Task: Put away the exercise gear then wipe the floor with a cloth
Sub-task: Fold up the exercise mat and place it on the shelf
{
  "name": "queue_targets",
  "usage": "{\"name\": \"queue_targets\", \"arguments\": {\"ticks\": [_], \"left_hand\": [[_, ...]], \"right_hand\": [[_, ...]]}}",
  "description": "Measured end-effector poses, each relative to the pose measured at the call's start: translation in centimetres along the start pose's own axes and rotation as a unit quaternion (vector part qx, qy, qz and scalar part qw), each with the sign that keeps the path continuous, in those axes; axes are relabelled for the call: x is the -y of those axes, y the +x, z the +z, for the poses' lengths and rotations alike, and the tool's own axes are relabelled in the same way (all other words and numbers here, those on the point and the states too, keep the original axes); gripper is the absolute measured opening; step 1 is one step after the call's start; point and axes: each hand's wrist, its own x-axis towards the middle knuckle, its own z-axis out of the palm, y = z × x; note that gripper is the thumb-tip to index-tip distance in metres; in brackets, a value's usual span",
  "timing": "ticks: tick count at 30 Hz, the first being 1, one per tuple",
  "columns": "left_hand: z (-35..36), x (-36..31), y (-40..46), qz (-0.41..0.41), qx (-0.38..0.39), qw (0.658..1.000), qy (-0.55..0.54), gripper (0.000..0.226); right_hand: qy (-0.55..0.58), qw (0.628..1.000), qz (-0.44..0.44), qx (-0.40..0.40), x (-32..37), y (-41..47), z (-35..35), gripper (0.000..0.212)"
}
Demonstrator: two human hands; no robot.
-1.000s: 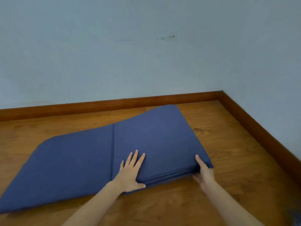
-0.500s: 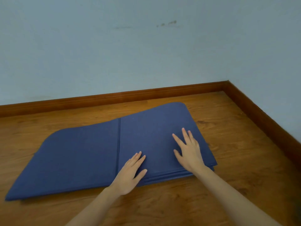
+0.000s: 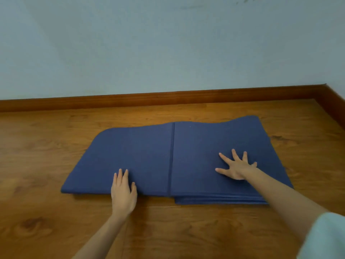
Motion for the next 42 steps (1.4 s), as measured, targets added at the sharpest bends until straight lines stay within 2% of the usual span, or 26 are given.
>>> {"name": "queue_targets", "arguments": {"ticks": [3, 5, 6, 8, 10, 12, 15, 17, 20, 23, 25, 26, 28, 31, 33, 36, 37, 38, 39, 40, 42], "left_hand": [[-0.5, 1.0, -0.6, -0.123, -0.027, 0.992, -0.01, 0.062], [-0.9, 0.4, -0.8, -0.235, -0.041, 0.967, -0.09, 0.071], [-1.2, 0.0, -0.7, -0.294, -0.054, 0.943, -0.146, 0.078], [-2.0, -0.7, -0.2, -0.399, -0.082, 0.868, -0.284, 0.09], [-2.4, -0.4, 0.2, -0.423, -0.118, 0.795, -0.418, 0.096], [-2.8, 0.0, 0.4, -0.409, -0.146, 0.741, -0.512, 0.09], [-4.4, 0.5, 1.0, -0.399, -0.14, 0.706, -0.568, 0.063], [-5.6, 0.6, 1.5, -0.353, -0.104, 0.725, -0.583, 0.052], [-7.0, -0.2, 2.2, -0.272, -0.077, 0.782, -0.556, 0.048], [-8.2, -2.8, 2.0, -0.199, -0.08, 0.796, -0.566, 0.045], [-8.7, -5.1, 1.7, -0.125, -0.075, 0.808, -0.571, 0.041], [-8.8, -6.3, 1.5, -0.079, -0.067, 0.823, -0.559, 0.04], [-8.8, -8.4, 0.8, 0.034, -0.034, 0.854, -0.518, 0.041], [-8.2, -11.2, -0.7, 0.193, 0.043, 0.888, -0.415, 0.055], [-6.9, -13.0, -1.6, 0.302, 0.044, 0.903, -0.302, 0.059], [-3.8, -16.1, -2.7, 0.419, 0.062, 0.893, -0.151, 0.067], [-2.7, -16.8, -3.1, 0.444, 0.082, 0.885, -0.115, 0.07], [-1.5, -17.2, -3.3, 0.46, 0.101, 0.878, -0.085, 0.071], [-0.6, -17.3, -3.4, 0.473, 0.116, 0.872, -0.057, 0.07], [0.1, -17.3, -3.3, 0.486, 0.128, 0.864, -0.027, 0.068], [0.8, -16.9, -3.0, 0.511, 0.138, 0.848, 0.011, 0.064]], "right_hand": [[0.005, 0.999, -0.002, -0.034, -0.1, 0.1, 1.1, 0.078], [0.002, 0.997, -0.008, -0.08, -0.3, -0.1, 2.2, 0.075], [-0.003, 0.994, -0.009, -0.108, -0.3, -0.3, 2.7, 0.073], [-0.004, 0.985, -0.012, -0.174, -0.3, -0.8, 3.8, 0.067], [0.01, 0.973, -0.019, -0.228, -0.1, -1.4, 4.9, 0.061], [0.02, 0.967, -0.028, -0.252, 0.1, -1.9, 5.5, 0.058], [0.026, 0.964, -0.039, -0.262, 0.2, -2.4, 5.3, 0.055], [0.027, 0.964, -0.038, -0.263, 0.3, -2.7, 5.0, 0.054], [0.027, 0.965, -0.037, -0.259, 0.7, -3.2, 4.8, 0.054], [0.045, 0.965, -0.038, -0.254, 1.3, -3.5, 4.4, 0.053], [0.108, 0.956, -0.067, -0.265, 1.7, -3.7, 4.1, 0.053], [0.17, 0.939, -0.094, -0.283, 2.0, -4.0, 3.8, 0.053], [0.31, 0.876, -0.147, -0.339, 2.6, -5.2, 2.4, 0.057], [0.446, 0.774, -0.179, -0.412, 3.5, -8.2, -1.7, 0.057], [0.526, 0.686, -0.208, -0.457, 3.5, -10.2, -4.5, 0.05], [0.685, 0.51, -0.222, -0.471, 1.6, -12.5, -8.1, 0.038], [0.735, 0.475, -0.196, -0.442, 0.4, -12.4, -8.6, 0.036], [0.773, 0.461, -0.166, -0.402, -0.9, -12.0, -8.8, 0.037], [0.796, 0.464, -0.138, -0.363, -2.4, -11.5, -8.5, 0.04], [0.8, 0.489, -0.108, -0.331, -3.7, -10.9, -7.8, 0.045], [0.755, 0.584, -0.05, -0.293, -5.8, -9.8, -5.5, 0.056]]}}
